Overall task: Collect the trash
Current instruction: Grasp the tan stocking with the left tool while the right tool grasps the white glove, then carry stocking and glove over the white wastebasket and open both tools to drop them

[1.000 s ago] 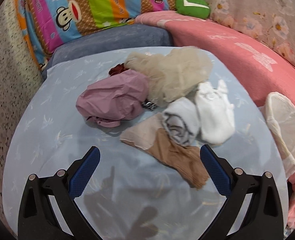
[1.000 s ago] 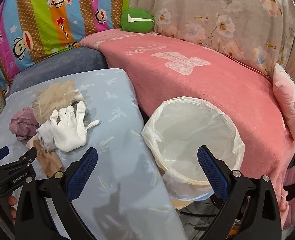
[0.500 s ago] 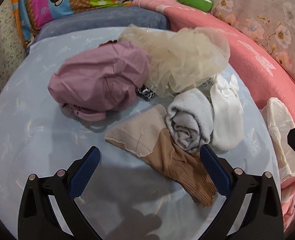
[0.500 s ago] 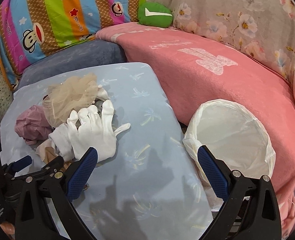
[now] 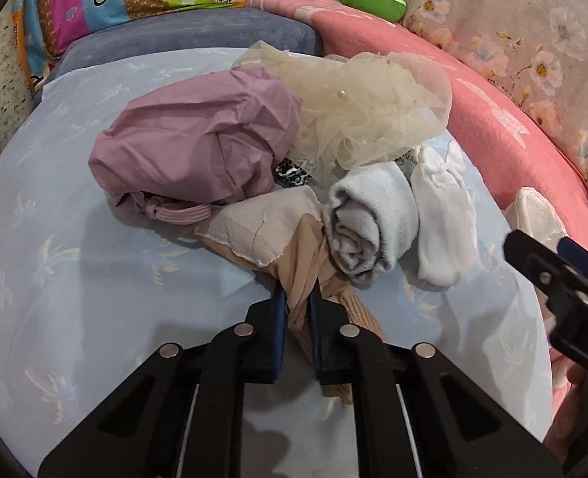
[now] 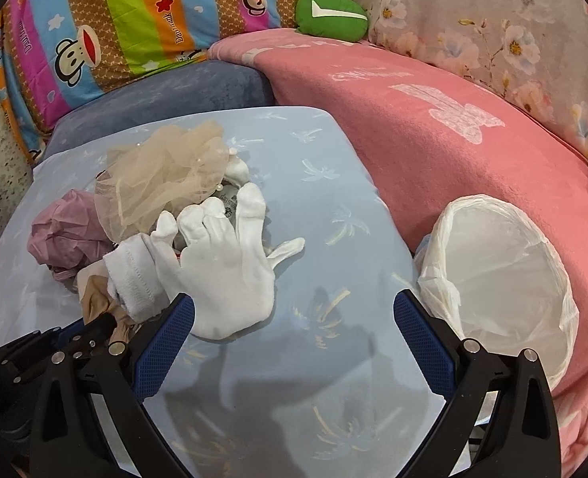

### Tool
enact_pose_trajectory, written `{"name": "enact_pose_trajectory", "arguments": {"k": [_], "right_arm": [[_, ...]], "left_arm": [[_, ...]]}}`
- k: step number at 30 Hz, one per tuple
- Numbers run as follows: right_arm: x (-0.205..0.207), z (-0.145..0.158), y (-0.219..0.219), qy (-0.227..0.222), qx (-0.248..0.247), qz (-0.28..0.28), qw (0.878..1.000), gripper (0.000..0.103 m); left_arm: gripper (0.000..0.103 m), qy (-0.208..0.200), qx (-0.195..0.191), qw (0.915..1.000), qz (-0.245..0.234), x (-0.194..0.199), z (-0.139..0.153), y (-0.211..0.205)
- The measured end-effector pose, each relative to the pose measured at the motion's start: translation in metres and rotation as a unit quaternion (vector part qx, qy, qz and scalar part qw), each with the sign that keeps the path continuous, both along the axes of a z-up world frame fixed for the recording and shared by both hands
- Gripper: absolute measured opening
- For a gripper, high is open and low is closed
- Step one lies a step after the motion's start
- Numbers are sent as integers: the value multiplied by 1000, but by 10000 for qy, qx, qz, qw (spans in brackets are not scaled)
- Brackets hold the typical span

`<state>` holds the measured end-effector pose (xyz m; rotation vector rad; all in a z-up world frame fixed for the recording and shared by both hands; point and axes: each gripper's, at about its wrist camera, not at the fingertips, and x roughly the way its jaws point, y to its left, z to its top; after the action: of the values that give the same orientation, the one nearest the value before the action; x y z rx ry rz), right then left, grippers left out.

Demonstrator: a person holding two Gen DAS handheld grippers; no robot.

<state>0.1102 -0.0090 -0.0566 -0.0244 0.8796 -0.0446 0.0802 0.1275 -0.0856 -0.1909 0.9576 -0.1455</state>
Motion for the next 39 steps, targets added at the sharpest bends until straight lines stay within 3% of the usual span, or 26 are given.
{"name": "enact_pose_trajectory", "arguments": {"k": [6, 9, 13, 15, 16, 29, 39], "right_arm": [[13, -18, 15, 191, 72, 157, 9997, 84], [18, -29, 19, 329, 140, 213, 9991, 73], [22, -43, 18, 613, 467, 317, 9965, 37], [18, -41, 17, 581, 547, 316, 9963, 28], [17, -39, 16, 569, 571, 324, 9962, 18], [-29, 29, -25, -133, 844, 91, 9963, 14], [-60, 65, -85, -542, 837, -382, 9943, 14]], "left_arm": [[10, -80, 24, 10000, 51, -3, 7, 12], [10, -46, -23, 10000, 60, 4, 9, 11], [10, -12, -46, 10000, 42, 5, 12, 10], [9, -21, -37, 10000, 10, 5, 15, 9], [10, -32, -36, 10000, 1, 4, 17, 9], [9, -464, -32, 9983, -366, -14, 64, -25], [9, -931, -179, 9909, -959, -18, 106, -72]]}}
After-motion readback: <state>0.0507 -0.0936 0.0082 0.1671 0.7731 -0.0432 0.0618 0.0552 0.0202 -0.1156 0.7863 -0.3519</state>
